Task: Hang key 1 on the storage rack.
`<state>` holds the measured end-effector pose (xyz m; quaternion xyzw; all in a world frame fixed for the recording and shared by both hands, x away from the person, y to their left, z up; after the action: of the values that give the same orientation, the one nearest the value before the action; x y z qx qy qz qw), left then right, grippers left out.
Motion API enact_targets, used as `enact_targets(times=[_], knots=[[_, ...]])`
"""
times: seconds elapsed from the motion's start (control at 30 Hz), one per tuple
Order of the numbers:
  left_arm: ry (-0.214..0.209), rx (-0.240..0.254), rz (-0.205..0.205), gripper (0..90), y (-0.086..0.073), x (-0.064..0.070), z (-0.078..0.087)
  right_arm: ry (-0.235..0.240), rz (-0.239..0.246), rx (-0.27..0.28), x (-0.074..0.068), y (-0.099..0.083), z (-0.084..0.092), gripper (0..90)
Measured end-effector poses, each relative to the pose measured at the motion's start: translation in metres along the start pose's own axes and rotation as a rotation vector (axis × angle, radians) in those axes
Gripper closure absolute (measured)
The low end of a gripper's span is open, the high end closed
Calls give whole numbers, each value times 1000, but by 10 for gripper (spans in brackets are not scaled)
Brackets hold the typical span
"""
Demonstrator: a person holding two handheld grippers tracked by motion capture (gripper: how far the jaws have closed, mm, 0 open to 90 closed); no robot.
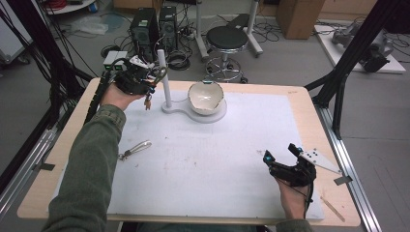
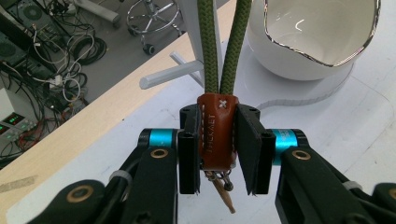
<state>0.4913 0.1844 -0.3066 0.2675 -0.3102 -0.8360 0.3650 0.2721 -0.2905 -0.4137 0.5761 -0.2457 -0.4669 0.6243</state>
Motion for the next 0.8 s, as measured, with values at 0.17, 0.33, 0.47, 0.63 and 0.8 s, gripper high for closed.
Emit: enact_targets(times=[0.17,0.33,0.47,0.63,0.8], knots=[[-1,-5,0,700,0,2,-4,-3,8,-1,1,0,-1,4],[-55,31,32,680,-1,1,-3,-1,3,-4,1,0,0,4],[-77,85,81,569,-3,-3,2,0,2,-4,1,-1,0,4],[-102,80,108,485,-7,-7,3,-1,2,-3,1,-1,0,4],[-110,112,123,391,-10,-7,8,7,-13,-11,1,-1,0,4]])
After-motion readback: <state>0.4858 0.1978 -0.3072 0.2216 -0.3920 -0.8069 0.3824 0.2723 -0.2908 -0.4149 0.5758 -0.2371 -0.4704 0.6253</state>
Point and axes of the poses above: each handheld gripper's, and its own axes: z roughly backward along the jaws, y roughly out of its top, x roughly to its right, the point moved 2 cm from there along -z, roughly forward along the jaws, and after that the axes turned 6 degrees about y, right-handed, at the moved point
